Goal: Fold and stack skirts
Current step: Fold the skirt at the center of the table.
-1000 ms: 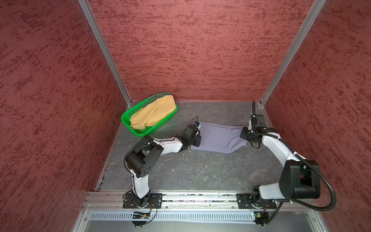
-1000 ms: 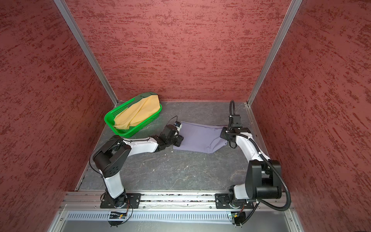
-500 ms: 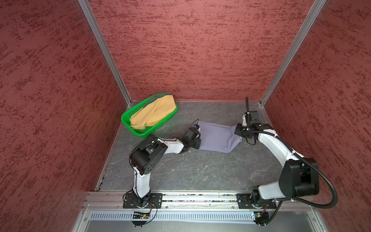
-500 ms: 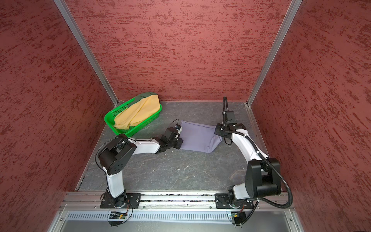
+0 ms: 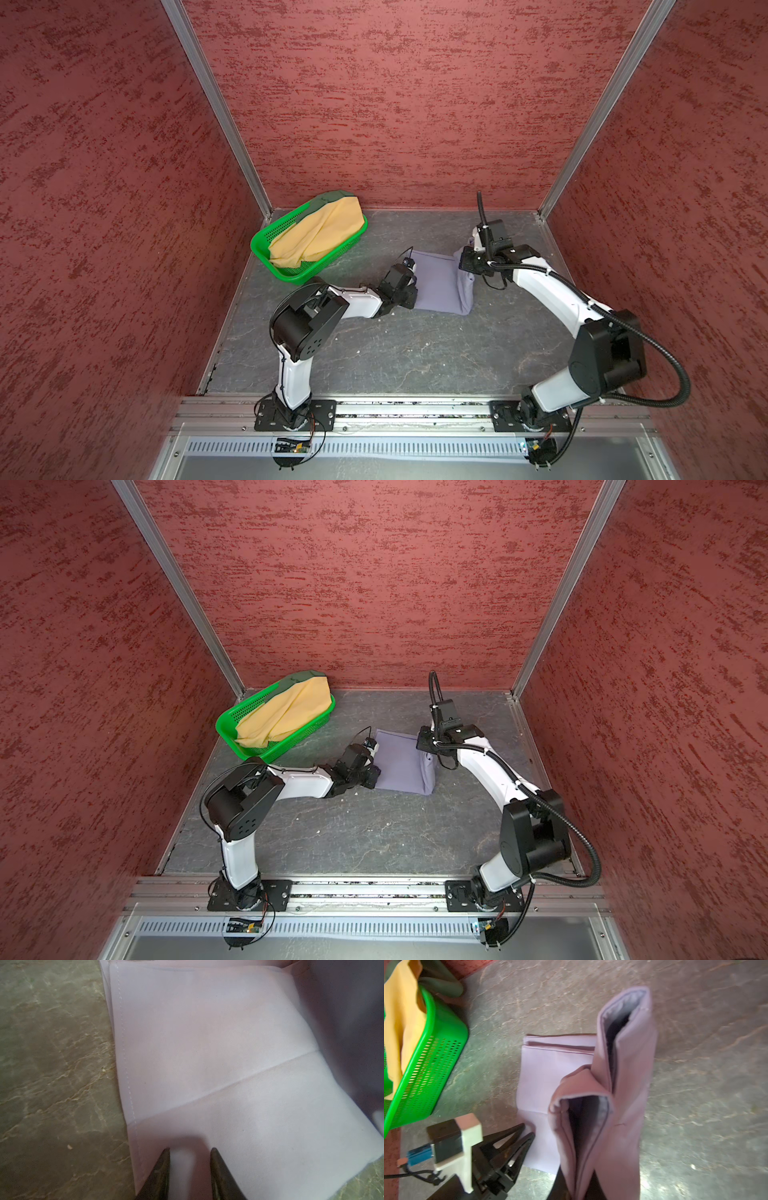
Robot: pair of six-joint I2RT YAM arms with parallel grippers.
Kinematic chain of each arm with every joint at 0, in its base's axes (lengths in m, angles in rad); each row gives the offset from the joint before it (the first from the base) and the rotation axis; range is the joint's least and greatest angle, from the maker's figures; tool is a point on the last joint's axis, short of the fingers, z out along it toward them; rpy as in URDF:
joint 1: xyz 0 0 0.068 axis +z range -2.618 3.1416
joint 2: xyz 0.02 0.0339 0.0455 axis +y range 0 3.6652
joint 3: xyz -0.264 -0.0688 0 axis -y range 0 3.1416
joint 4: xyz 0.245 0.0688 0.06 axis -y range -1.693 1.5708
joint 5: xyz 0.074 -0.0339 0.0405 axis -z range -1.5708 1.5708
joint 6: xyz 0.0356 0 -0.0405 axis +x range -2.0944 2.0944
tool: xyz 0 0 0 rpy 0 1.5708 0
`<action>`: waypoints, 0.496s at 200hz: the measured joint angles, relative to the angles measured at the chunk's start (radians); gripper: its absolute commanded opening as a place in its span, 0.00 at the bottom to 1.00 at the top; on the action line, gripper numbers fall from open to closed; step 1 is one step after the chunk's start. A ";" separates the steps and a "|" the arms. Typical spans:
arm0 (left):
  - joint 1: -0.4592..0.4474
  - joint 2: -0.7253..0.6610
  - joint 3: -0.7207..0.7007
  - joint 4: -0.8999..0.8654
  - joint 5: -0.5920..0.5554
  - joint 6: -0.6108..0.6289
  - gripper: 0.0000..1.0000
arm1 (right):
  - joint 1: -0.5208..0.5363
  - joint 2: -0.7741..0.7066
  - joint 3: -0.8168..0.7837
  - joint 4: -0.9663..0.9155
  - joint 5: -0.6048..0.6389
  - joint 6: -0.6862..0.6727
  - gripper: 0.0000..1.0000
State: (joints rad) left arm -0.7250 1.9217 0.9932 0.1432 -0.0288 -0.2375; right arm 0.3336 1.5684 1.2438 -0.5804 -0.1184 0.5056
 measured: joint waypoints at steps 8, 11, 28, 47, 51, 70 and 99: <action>0.000 0.001 0.000 0.003 0.001 0.000 0.33 | 0.014 0.013 0.013 0.001 -0.002 0.007 0.00; 0.000 0.002 0.000 0.004 0.002 0.000 0.33 | 0.018 0.016 0.017 0.002 -0.002 0.008 0.00; 0.000 0.004 0.000 0.011 0.003 0.000 0.33 | 0.043 0.039 0.033 0.016 -0.011 0.022 0.00; 0.000 0.005 0.000 0.015 0.005 0.000 0.33 | 0.066 0.063 0.042 0.034 -0.021 0.040 0.00; 0.000 0.006 0.000 0.015 0.005 0.000 0.33 | 0.071 0.067 0.042 0.037 -0.023 0.043 0.00; 0.000 0.008 0.000 0.022 0.006 0.000 0.33 | 0.090 0.084 0.044 0.056 -0.039 0.059 0.00; 0.000 0.010 0.000 0.030 0.009 0.000 0.33 | 0.109 0.129 0.066 0.083 -0.064 0.080 0.00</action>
State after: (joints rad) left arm -0.7250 1.9320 0.9932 0.1730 -0.0196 -0.2371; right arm 0.4431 1.6974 1.3102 -0.4976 -0.1825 0.5854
